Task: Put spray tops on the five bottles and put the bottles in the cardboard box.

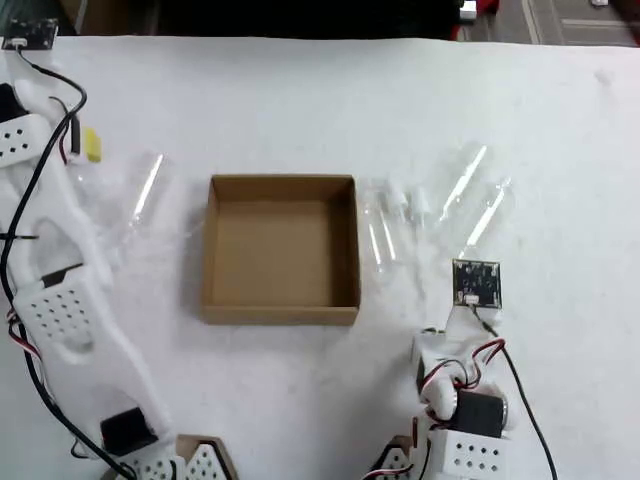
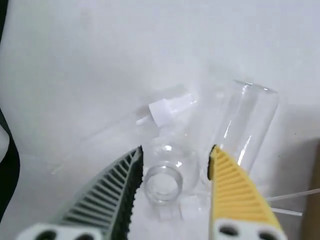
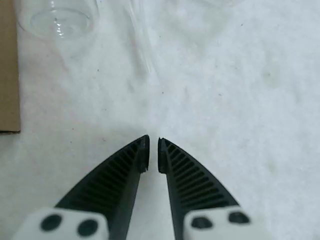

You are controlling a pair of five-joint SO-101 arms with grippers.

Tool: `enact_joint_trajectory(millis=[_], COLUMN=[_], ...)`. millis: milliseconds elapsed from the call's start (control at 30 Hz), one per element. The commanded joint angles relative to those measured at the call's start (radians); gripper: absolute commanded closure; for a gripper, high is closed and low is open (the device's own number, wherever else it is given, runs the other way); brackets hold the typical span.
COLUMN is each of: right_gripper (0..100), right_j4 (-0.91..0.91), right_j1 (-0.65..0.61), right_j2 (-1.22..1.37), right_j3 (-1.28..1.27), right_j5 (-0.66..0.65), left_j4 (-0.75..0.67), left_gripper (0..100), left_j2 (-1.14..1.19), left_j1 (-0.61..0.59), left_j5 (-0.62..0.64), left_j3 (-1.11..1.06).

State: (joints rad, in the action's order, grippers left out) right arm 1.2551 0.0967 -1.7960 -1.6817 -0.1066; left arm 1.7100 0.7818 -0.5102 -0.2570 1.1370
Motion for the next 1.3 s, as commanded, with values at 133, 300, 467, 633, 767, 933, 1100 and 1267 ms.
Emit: enact_joint_trajectory(millis=[133, 300, 467, 633, 767, 933, 1100, 1267], right_gripper=[98.2, 98.2, 98.2, 98.2, 98.2, 98.2, 98.2, 98.2], right_j4=[0.007, 0.007, 0.007, 0.007, 0.007, 0.007, 0.008, 0.010], right_j1=[-0.005, -0.005, -0.005, -0.005, -0.005, -0.005, -0.005, -0.004], right_j2=[-0.005, -0.005, -0.005, -0.005, -0.005, -0.005, -0.005, -0.005], right_j3=[-0.009, -0.009, -0.009, -0.009, -0.009, -0.009, -0.009, -0.009], right_j5=[0.003, 0.003, 0.003, 0.003, 0.003, 0.002, 0.002, 0.002], left_j4=[0.069, 0.068, 0.069, 0.069, 0.069, 0.071, 0.071, 0.061], left_gripper=[79, 86, 87, 81, 80, 80, 80, 80], left_j2=[-0.031, -0.031, -0.031, -0.054, -0.093, -0.102, -0.102, -0.101], left_j1=[-0.013, -0.013, -0.015, -0.041, -0.053, -0.056, -0.048, -0.027], left_j5=[0.012, 0.008, 0.008, 0.012, 0.008, 0.008, 0.008, 0.008], left_j3=[0.057, 0.057, 0.057, 0.074, 0.069, 0.063, 0.028, -0.015])
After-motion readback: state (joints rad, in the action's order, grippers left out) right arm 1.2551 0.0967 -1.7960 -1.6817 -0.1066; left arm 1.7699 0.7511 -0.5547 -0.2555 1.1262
